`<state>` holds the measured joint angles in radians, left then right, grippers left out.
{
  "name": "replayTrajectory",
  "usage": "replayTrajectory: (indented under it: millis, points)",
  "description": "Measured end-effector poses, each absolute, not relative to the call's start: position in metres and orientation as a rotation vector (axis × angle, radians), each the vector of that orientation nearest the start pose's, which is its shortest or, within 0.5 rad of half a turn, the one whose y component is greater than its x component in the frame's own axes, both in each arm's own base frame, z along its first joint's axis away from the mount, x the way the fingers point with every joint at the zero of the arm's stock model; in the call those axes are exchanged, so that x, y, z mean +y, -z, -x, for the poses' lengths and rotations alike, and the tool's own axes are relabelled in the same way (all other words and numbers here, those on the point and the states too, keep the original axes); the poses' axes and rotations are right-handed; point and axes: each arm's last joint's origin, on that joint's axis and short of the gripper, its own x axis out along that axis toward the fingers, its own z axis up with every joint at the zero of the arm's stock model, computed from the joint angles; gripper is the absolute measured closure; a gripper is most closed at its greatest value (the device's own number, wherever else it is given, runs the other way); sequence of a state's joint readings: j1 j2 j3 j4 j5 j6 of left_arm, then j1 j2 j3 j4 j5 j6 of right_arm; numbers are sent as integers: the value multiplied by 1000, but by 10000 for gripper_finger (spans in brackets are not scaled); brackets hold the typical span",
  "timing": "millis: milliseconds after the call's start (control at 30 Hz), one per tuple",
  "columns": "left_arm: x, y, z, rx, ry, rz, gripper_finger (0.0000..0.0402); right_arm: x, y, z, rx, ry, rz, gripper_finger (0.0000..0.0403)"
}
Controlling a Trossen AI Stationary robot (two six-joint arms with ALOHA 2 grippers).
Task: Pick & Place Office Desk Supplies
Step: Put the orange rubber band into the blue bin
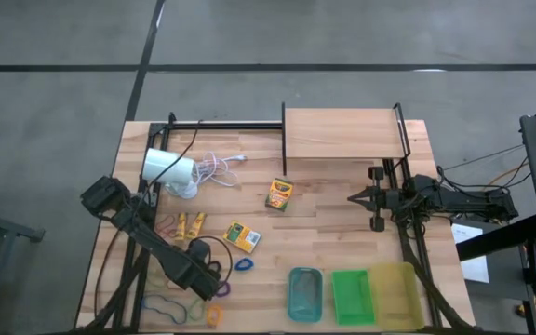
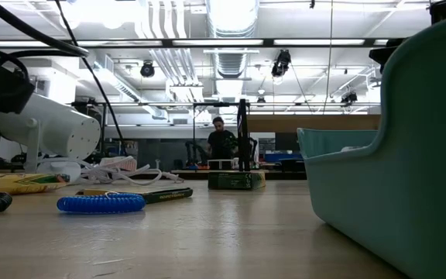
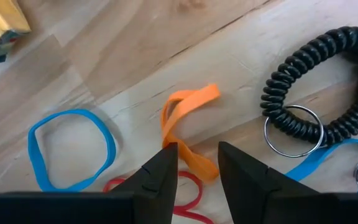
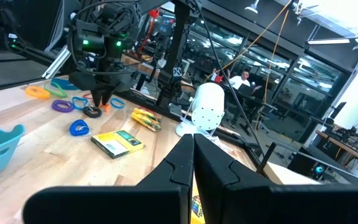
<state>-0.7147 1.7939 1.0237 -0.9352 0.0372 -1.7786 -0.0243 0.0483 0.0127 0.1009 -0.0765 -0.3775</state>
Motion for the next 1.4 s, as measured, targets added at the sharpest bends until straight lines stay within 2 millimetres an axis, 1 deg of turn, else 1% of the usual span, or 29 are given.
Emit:
replayTrajectory:
  millis: [567, 633, 833, 933, 1167, 1400]
  points:
    - [-187, -138, -213, 1479, -932, 748, 286, 0, -174, -100, -74, -39, 381, 394]
    - [-187, -138, -213, 1479, -932, 747, 296, 0, -174, -100, -74, -39, 381, 394]
    - [-186, -138, -213, 1475, -951, 754, 367, 0, -174, -100, -74, -40, 381, 394]
    - [-186, -138, -213, 1472, -956, 759, 391, 0, -174, -100, -74, -39, 381, 394]
    - [-186, -140, -213, 1470, -951, 765, 396, 0, -174, -100, -74, -39, 381, 394]
    - [-185, -152, -212, 1452, -915, 803, 397, 0, -174, -100, -74, -40, 381, 394]
